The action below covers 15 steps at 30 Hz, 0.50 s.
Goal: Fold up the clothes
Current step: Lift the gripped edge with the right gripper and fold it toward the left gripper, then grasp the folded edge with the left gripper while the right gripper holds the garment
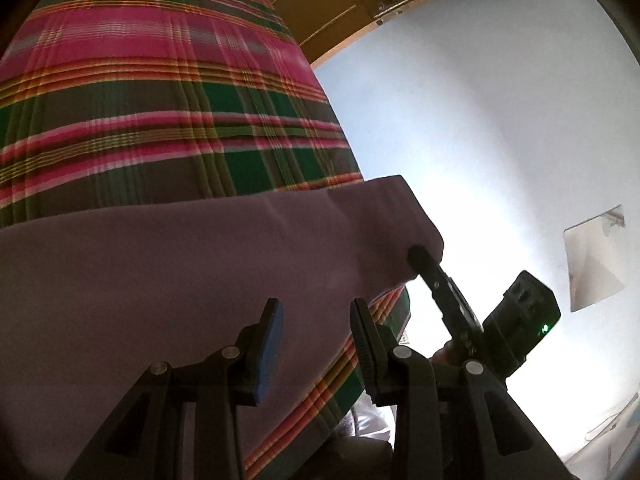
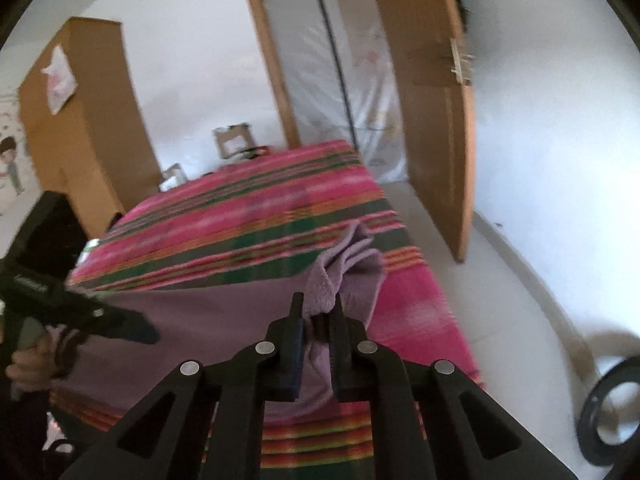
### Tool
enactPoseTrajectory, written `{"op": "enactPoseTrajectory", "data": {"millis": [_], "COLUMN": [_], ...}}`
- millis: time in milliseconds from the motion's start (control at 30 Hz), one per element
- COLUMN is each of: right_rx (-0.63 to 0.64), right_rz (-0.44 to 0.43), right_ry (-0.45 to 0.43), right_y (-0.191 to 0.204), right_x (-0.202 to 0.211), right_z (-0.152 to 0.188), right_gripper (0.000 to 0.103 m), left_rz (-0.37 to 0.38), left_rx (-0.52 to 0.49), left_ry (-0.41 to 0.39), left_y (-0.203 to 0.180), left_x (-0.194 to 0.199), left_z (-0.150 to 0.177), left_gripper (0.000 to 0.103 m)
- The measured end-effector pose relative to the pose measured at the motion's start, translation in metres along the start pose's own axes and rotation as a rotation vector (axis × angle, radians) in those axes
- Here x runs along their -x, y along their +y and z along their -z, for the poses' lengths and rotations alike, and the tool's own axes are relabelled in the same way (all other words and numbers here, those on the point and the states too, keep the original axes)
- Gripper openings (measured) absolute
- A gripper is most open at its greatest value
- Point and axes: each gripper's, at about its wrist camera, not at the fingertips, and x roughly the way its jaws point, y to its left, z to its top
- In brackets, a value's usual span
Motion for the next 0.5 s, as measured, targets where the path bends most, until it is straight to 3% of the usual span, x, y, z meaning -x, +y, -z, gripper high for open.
{"op": "enactPoseTrajectory", "data": {"millis": [267, 500], "right_rx": [0.11, 0.174], "right_rz": [-0.107, -0.162], "right_ry": [0.012, 0.065], "right_y": [0.046, 0.077], "right_x": [-0.009, -0.024], "right_z": [0.001, 0.013], "right_gripper": [0.01, 0.01], "left_rz": [0.039, 0.129], "left_rx": [0.035, 0.1], "left_ry": [-0.029, -0.12], "left_y": [0.008, 0.025], "left_x": [0.007, 0.03], "left_z": [0.0, 0.005], "left_gripper": [0.035, 0.036]}}
